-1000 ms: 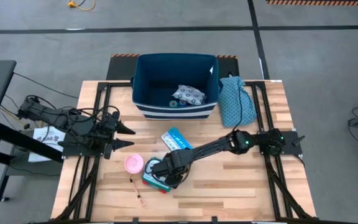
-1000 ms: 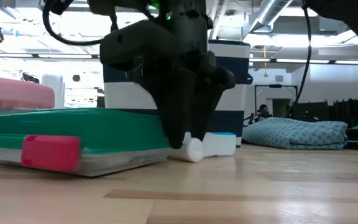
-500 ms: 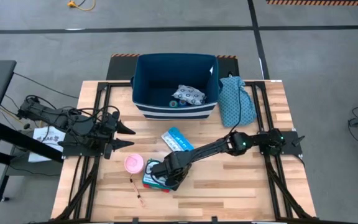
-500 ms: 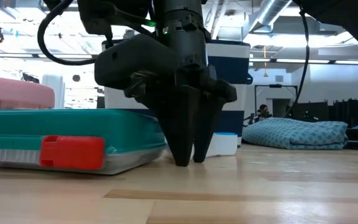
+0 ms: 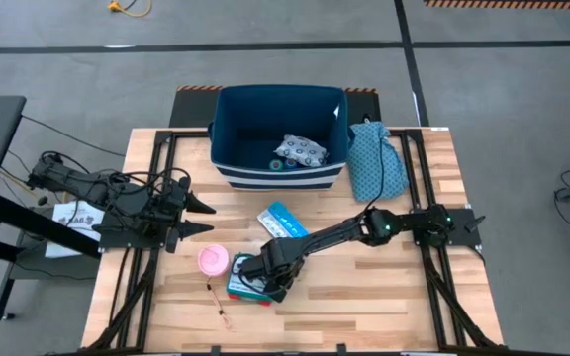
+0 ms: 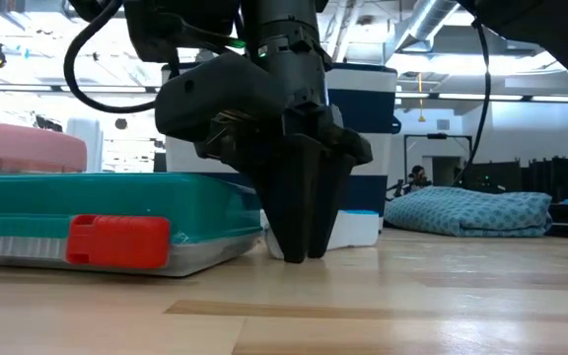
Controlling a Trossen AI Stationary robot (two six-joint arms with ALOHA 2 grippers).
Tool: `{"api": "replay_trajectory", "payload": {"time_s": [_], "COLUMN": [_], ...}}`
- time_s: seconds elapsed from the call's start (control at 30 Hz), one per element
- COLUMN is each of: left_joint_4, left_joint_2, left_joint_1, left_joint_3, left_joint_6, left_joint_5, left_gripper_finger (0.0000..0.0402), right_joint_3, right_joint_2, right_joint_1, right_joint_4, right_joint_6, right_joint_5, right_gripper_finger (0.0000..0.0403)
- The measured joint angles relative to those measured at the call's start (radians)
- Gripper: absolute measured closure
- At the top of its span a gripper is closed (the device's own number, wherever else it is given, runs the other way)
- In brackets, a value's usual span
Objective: Pick & place medical supplies in basket/bin
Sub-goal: Put the white gauze into the bin
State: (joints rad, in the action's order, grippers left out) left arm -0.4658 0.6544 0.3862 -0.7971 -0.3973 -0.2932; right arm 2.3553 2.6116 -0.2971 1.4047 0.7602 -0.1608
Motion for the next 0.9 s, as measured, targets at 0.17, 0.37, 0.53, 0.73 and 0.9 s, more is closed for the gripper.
{"api": "replay_trajectory", "payload": {"time_s": [0.17, 0.37, 0.53, 0.73, 0.9], "left_joint_4": [0.0, 0.0, 0.0, 0.0, 0.0], "left_joint_2": [0.0, 0.0, 0.0, 0.0, 0.0], "left_joint_1": [0.0, 0.0, 0.0, 0.0, 0.0], "left_joint_3": [0.0, 0.0, 0.0, 0.0, 0.0], "left_joint_6": [0.0, 0.001, 0.001, 0.0, -0.001], "left_joint_5": [0.0, 0.001, 0.001, 0.002, 0.002], "left_gripper_finger": [0.0191, 0.0191, 0.0191, 0.0191, 0.0191], "right_joint_3": [-0.005, -0.003, -0.002, -0.002, -0.007], "right_joint_2": [-0.018, -0.052, -0.06, -0.063, -0.064], "right_joint_1": [-0.002, 0.003, 0.018, 0.044, 0.065], "right_joint_4": [0.032, -0.004, -0.033, -0.035, -0.033], "right_joint_6": [-0.002, 0.0, 0.014, 0.017, 0.0], "right_joint_5": [-0.036, -0.069, -0.065, -0.014, -0.003], "right_gripper_finger": [0.0204, 0.0156, 0.0154, 0.0154, 0.0154]}}
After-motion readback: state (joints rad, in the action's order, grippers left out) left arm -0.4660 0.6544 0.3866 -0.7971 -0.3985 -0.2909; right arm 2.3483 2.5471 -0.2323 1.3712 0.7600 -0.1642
